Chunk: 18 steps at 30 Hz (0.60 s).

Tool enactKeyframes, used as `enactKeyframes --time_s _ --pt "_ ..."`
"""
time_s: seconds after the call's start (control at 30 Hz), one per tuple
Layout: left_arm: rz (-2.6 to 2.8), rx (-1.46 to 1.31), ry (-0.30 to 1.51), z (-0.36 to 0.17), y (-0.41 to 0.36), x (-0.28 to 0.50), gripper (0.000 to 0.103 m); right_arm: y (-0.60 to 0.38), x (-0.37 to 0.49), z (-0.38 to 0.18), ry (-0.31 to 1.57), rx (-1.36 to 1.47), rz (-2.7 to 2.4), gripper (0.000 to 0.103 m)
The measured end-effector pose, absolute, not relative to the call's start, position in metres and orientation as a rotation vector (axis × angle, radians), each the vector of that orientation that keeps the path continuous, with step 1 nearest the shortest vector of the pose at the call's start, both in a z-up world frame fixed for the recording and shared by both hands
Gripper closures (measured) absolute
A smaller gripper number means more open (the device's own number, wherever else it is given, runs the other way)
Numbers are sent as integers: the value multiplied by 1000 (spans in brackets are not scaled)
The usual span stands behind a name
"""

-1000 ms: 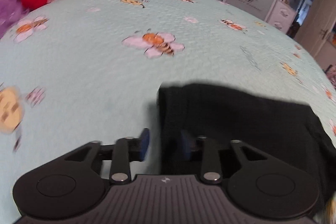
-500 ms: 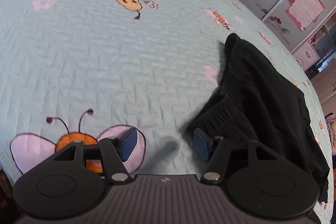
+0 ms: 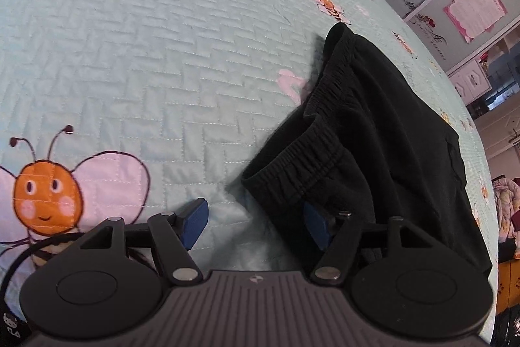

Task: Fold clothes
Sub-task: 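Grasp a loose leg end with the right gripper and tuck it onto the stack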

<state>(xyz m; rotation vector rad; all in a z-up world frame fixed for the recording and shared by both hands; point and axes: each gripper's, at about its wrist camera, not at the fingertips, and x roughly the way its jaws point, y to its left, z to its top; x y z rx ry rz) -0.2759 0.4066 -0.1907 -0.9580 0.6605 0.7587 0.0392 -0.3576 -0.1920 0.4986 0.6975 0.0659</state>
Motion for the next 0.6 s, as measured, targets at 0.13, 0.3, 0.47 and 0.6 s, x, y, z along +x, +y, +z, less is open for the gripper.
enactKeyframes --time_s 0.13,0.3,0.47,0.6 --pt "751 -950 646 -189 403 -264 48 -347 51 -205 736 504 87 28" --pt "753 -923 603 -180 399 -262 92 -324 46 -202 771 503 189 84" --pt "785 -908 418 -133 416 -299 93 -301 51 -175 716 491 243 93" --pt "816 -912 460 -148 421 -310 93 -280 51 -129 567 504 369 94"
